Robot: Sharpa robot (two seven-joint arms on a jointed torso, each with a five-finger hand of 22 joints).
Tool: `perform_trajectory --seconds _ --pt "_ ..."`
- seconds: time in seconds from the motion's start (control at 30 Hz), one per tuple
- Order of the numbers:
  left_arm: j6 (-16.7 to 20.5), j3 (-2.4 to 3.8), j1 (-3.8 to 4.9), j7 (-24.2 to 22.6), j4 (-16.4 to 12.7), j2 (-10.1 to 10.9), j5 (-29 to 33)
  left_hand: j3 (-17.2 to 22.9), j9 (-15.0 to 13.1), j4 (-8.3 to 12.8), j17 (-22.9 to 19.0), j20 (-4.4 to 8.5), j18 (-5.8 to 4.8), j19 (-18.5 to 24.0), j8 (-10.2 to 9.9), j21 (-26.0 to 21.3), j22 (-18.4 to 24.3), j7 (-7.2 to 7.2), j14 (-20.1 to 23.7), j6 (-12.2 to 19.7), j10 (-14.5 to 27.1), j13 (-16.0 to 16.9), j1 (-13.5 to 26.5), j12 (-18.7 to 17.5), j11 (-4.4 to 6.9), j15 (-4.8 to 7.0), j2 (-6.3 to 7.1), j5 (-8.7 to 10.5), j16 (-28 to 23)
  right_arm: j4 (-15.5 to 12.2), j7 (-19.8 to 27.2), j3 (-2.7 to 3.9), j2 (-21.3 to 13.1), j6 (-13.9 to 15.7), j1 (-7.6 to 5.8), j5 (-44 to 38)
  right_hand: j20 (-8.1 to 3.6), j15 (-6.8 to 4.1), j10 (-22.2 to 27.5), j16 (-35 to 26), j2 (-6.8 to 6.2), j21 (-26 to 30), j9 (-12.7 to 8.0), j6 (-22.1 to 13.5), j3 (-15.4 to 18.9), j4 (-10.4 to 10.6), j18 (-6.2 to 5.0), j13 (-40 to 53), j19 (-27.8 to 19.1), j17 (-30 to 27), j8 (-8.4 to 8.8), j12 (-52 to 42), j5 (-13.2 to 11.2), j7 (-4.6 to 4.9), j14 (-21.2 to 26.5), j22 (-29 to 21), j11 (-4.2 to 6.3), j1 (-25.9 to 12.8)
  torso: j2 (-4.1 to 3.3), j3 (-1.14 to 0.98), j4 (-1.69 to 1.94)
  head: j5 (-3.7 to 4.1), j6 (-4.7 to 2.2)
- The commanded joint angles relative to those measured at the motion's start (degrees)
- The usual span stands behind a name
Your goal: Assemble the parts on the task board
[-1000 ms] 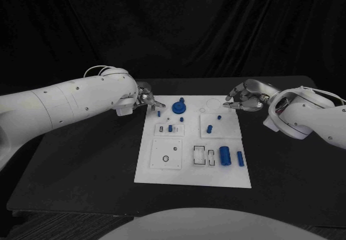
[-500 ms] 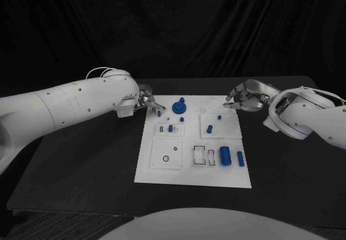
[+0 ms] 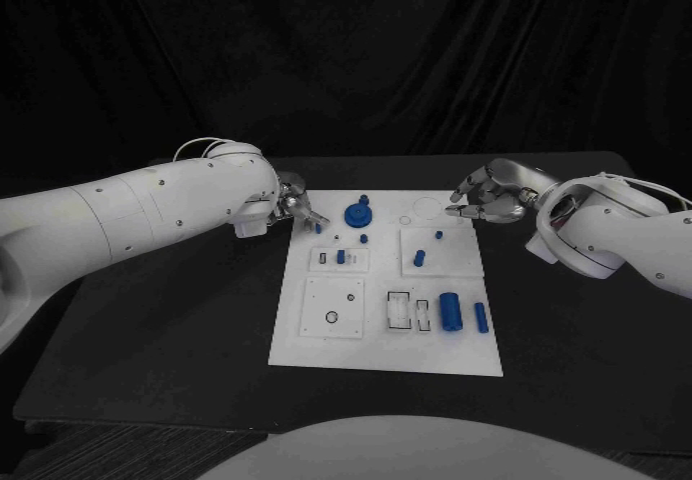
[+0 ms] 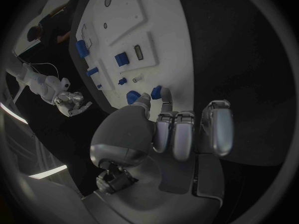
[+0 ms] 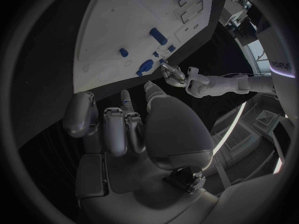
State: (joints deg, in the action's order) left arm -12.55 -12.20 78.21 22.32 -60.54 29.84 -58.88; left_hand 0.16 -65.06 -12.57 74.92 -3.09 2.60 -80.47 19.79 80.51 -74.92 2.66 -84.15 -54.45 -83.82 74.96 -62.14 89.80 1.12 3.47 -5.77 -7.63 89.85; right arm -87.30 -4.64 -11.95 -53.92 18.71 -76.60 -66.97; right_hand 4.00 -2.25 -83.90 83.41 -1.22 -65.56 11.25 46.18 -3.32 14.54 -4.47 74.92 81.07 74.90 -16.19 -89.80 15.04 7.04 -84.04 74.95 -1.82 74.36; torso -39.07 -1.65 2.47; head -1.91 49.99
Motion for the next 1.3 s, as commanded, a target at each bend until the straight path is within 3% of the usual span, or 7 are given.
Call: perform_trajectory --seconds 0.03,0.4,0.5,0.53,0.77,0.97,1.3 --pt "0.0 0.06 -0.13 -0.9 -0.3 0.0 0.0 0.3 0.1 0.8 15.1 -0.23 0.47 0.1 -0.5 -0.3 -9.3 0.02 -5.8 -0.2 -6.2 15.0 -1.2 0.2 -0.22 -0.27 -0.17 -0.77 0.2 -0.1 -1.0 0.04 0.0 -0.5 0.15 -0.1 0.18 0.26 -6.1 -0.2 0.03 0.4 -0.1 0.3 0.2 -0.1 -0.8 15.1 -0.4 7.5 0.04 -0.2 0.1 -0.03 -4.1 7.3 -0.3 0.4 -0.01 -0.02 -0.04 0.01 0.01" --pt "1.0 0.06 -0.2 -2.2 -0.4 -0.2 0.0 3.9 0.7 3.5 15.1 0.06 0.48 0.1 -1.6 -0.6 -9.6 -0.35 -5.8 -0.2 -6.2 15.0 -3.7 0.2 0.13 0.05 -0.13 -9.59 0.2 -0.1 -1.2 0.04 0.0 -0.8 0.17 -0.1 0.18 0.29 -6.1 -0.3 0.38 0.6 -0.1 0.4 0.1 -0.2 -0.83 15.1 -0.4 7.4 0.03 -0.2 0.6 0.0 -4.1 7.2 -0.35 0.7 0.01 -0.02 0.02 0.04 0.01" --pt "1.1 0.06 -0.2 -2.5 -0.4 -0.2 0.0 5.0 0.7 4.0 15.1 0.1 0.48 0.1 -1.8 -0.7 -9.7 -0.41 -5.8 -0.2 -6.2 15.0 -4.1 0.2 0.18 0.08 0.16 -11.13 0.2 -0.1 -1.3 0.04 -0.1 -0.9 0.17 -0.1 0.19 0.3 -6.1 -0.3 0.45 0.7 -0.1 0.4 0.0 -0.2 -0.83 15.1 -0.4 7.3 0.04 -0.2 0.7 0.01 -4.1 7.2 -0.35 0.7 0.01 -0.02 0.0 -0.02 0.01" --pt "1.2 0.06 -0.2 -2.6 -0.4 -0.2 0.0 5.9 0.8 4.6 15.1 0.14 0.49 0.1 -1.9 -0.7 -9.8 -0.48 -5.8 -0.2 -6.2 15.0 -4.7 0.2 0.24 0.14 0.37 -12.62 0.2 -0.1 -1.4 0.04 -0.1 -1.0 0.17 -0.1 0.19 0.3 -6.1 -0.3 0.45 0.7 -0.1 0.4 0.0 -0.2 -0.83 15.1 -0.4 7.3 0.04 -0.2 0.7 0.01 -4.1 7.2 -0.35 0.7 0.01 -0.02 0.0 -0.05 0.01" --pt "1.3 0.06 -0.21 -2.9 -0.4 0.0 0.0 10.7 0.9 6.3 15.1 0.3 0.5 0.1 -2.2 -0.9 -10.0 -0.6 -5.8 -0.6 -6.2 15.0 -5.4 0.2 0.4 0.25 1.58 -14.26 0.2 -0.1 -1.6 0.04 -0.1 -1.2 0.18 -0.1 0.19 0.3 -6.1 -0.4 0.59 0.7 -0.1 0.4 -0.1 -0.3 -0.83 15.1 -0.4 7.2 0.05 -0.2 0.9 0.02 -4.0 7.2 -0.37 0.8 0.03 -0.03 -0.01 -0.17 0.01" --pt "1.9 0.06 -0.22 -3.4 -0.6 0.4 0.0 18.3 1.0 8.5 15.1 0.4 0.49 -0.1 -2.4 -1.1 -10.3 -0.61 -5.8 -1.3 -6.2 15.0 -4.8 0.2 0.46 0.38 3.98 -17.3 0.2 -0.1 -1.7 0.04 -0.1 -1.4 0.18 -0.1 0.2 0.32 -6.1 -0.4 0.76 0.9 -0.2 0.4 -0.2 -0.3 -0.86 15.1 -0.5 7.2 0.07 -0.2 1.2 0.03 -4.0 7.1 -0.38 0.9 0.01 -0.03 0.0 -0.18 0.01" --pt "6.5 0.07 -0.13 -4.1 -3.8 3.3 3.6 27.8 1.1 12.2 15.1 0.49 0.36 -0.7 -2.5 -0.9 -10.9 -0.53 -5.8 -2.4 -6.2 15.0 -3.3 0.2 0.51 0.48 7.34 -17.29 0.2 -0.2 -1.8 0.04 -0.4 -1.5 0.22 -0.1 0.21 0.34 -6.1 -0.5 0.98 1.1 -0.2 0.4 -0.3 -0.3 -0.88 15.1 -0.5 7.1 0.11 -0.2 1.6 0.06 -4.0 7.0 -0.42 1.1 0.0 -0.02 0.0 0.04 0.01"
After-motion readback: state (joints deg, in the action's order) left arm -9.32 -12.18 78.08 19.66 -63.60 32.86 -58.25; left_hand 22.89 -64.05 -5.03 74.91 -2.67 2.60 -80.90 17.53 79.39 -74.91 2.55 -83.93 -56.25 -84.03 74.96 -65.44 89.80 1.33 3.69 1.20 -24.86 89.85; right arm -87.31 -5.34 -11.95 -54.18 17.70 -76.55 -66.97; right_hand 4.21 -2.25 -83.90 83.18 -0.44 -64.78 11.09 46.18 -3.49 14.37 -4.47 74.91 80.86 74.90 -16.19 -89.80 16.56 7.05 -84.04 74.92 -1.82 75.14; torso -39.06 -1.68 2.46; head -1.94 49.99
